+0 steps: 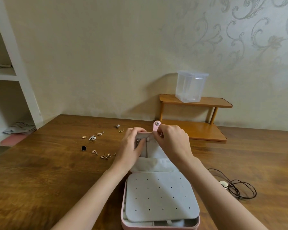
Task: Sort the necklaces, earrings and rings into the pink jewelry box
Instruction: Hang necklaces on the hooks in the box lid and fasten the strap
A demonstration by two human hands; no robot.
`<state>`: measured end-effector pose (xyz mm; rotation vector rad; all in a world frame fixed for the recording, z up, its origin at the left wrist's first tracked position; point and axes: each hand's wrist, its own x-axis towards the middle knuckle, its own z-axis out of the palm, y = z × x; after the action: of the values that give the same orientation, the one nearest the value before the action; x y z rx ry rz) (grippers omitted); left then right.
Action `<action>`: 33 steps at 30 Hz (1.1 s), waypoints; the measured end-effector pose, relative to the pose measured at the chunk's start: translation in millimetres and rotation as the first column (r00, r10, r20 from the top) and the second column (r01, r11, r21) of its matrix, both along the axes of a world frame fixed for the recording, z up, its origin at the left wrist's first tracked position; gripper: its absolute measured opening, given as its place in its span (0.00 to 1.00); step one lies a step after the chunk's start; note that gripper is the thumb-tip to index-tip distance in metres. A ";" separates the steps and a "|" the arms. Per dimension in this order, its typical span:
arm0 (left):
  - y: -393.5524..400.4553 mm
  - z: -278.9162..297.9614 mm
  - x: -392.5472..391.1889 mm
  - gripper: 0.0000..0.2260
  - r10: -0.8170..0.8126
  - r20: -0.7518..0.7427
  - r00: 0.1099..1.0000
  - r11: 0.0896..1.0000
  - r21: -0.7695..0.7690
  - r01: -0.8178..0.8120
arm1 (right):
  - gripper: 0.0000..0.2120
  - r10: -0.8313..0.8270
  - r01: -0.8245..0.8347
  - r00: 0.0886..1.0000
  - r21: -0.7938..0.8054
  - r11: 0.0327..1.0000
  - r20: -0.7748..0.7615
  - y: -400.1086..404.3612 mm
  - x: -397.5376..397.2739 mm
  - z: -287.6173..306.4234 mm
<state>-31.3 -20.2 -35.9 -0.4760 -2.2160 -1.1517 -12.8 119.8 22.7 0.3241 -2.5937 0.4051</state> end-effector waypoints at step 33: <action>-2.9 9.0 -1.8 0.09 -0.100 0.182 0.978 0.992 0.090 0.085 | 0.09 0.249 -0.239 0.948 -0.074 0.968 0.201 8.2 4.0 20.0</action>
<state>-33.1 -23.1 -26.9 -0.4572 -2.3144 -1.3809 -8.8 127.9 42.7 0.6201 -2.7500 0.6183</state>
